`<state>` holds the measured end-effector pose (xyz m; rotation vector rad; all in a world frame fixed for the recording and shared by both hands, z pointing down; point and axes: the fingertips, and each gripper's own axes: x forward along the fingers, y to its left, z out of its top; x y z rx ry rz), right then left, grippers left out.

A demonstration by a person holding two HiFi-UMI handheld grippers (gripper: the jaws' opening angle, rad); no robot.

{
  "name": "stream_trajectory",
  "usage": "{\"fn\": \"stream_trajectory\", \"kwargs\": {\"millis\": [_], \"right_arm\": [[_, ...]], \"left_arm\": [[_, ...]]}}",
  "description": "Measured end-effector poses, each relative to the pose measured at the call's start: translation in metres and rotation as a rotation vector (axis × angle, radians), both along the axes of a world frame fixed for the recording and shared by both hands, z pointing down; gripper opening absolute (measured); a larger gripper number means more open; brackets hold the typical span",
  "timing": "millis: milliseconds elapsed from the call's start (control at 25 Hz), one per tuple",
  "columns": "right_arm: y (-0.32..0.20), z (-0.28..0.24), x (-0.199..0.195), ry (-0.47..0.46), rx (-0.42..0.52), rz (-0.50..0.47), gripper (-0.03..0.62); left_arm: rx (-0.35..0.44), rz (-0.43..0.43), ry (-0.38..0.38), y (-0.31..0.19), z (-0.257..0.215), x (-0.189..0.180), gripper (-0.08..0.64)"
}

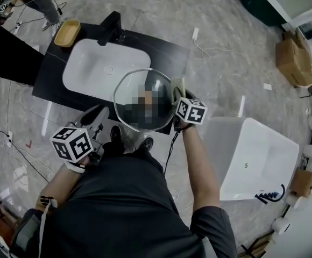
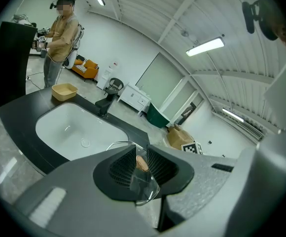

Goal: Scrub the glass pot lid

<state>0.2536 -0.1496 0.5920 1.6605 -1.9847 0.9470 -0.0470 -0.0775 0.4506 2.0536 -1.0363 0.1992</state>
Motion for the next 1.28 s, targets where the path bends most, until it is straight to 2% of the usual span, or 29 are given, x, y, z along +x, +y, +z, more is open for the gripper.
{"fn": "stream_trajectory", "kwargs": {"millis": [120,240,400,480,560,640,720,840,920,1000,1160,1280], "right_arm": [[-0.015,-0.042,-0.032,-0.153,0.099,-0.033,0.064],[-0.015,-0.086,-0.062,-0.339,0.184,-0.031,0.064],[0.002,-0.141,-0.099,-0.608,0.267,-0.036,0.064],[0.013,-0.157,-0.106,-0.66,0.288,-0.027,0.064],[0.019,-0.165,-0.105,-0.666,0.314,-0.019,0.064],[0.02,-0.163,-0.094,-0.628,0.316,-0.005,0.064],[0.017,-0.145,-0.074,-0.543,0.244,0.029,0.064],[0.011,-0.092,-0.039,-0.285,0.041,0.067,0.064],[0.003,-0.061,-0.028,-0.121,-0.05,0.021,0.064],[-0.012,-0.036,-0.028,-0.011,-0.104,-0.032,0.064],[-0.048,0.008,-0.039,0.236,-0.177,-0.158,0.064],[-0.074,0.032,-0.055,0.407,-0.194,-0.263,0.064]], "left_arm": [[0.008,0.006,0.018,-0.007,0.0,-0.006,0.071],[0.025,0.057,0.05,-0.016,-0.003,0.002,0.071],[0.038,0.171,0.168,-0.022,-0.015,0.039,0.071],[0.043,0.215,0.221,-0.021,-0.023,0.058,0.071],[0.042,0.244,0.264,-0.021,-0.029,0.071,0.071],[0.036,0.262,0.29,-0.02,-0.031,0.08,0.071],[0.03,0.269,0.299,-0.018,-0.032,0.084,0.071],[0.017,0.259,0.298,-0.019,-0.029,0.079,0.071],[0.003,0.236,0.289,-0.021,-0.023,0.067,0.071],[-0.013,0.198,0.279,-0.023,-0.015,0.048,0.071],[-0.062,0.073,0.244,-0.025,0.011,-0.002,0.071],[-0.093,-0.026,0.224,-0.021,0.026,-0.038,0.071]]}}
